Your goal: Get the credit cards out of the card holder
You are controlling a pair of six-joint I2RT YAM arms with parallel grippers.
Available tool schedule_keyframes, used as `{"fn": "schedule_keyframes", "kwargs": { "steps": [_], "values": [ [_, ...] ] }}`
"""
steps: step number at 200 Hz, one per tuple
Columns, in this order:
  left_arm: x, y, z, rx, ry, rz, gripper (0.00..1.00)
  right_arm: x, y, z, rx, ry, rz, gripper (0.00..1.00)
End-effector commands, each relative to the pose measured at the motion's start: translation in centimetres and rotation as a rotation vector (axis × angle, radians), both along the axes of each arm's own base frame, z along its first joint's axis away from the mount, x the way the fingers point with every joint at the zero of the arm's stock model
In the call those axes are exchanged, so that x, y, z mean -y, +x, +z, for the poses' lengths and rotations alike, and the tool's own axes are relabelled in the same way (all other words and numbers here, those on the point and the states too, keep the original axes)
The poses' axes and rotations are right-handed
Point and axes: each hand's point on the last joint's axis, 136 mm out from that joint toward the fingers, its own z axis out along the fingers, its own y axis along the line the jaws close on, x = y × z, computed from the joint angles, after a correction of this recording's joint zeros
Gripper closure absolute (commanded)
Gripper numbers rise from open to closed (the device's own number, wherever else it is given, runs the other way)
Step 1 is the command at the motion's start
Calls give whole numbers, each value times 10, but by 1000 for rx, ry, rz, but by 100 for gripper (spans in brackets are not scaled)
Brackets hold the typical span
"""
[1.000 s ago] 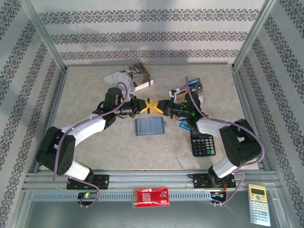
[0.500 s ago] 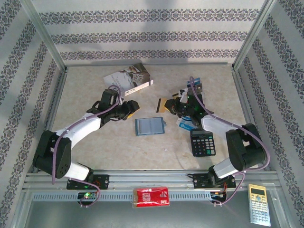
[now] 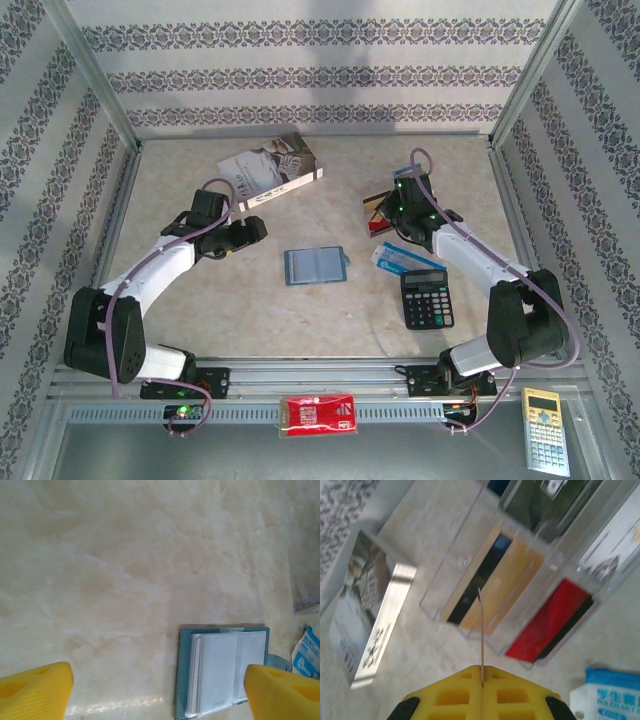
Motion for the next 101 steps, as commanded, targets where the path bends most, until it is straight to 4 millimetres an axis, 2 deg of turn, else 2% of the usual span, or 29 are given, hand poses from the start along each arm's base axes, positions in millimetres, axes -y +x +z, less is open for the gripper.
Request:
{"fn": "schedule_keyframes", "kwargs": {
  "steps": [1, 38, 101],
  "values": [
    [-20, -9, 3, 20, 95, -31, 2, 20, 10, -1, -26, -100, -155, 100],
    [-35, -12, 2, 21, 131, -17, 0, 23, 18, 2, -72, -161, -336, 100],
    [-38, -11, 6, 32, 122, -12, 0, 9, 33, 9, -81, -160, -502, 100]
  ]
}}
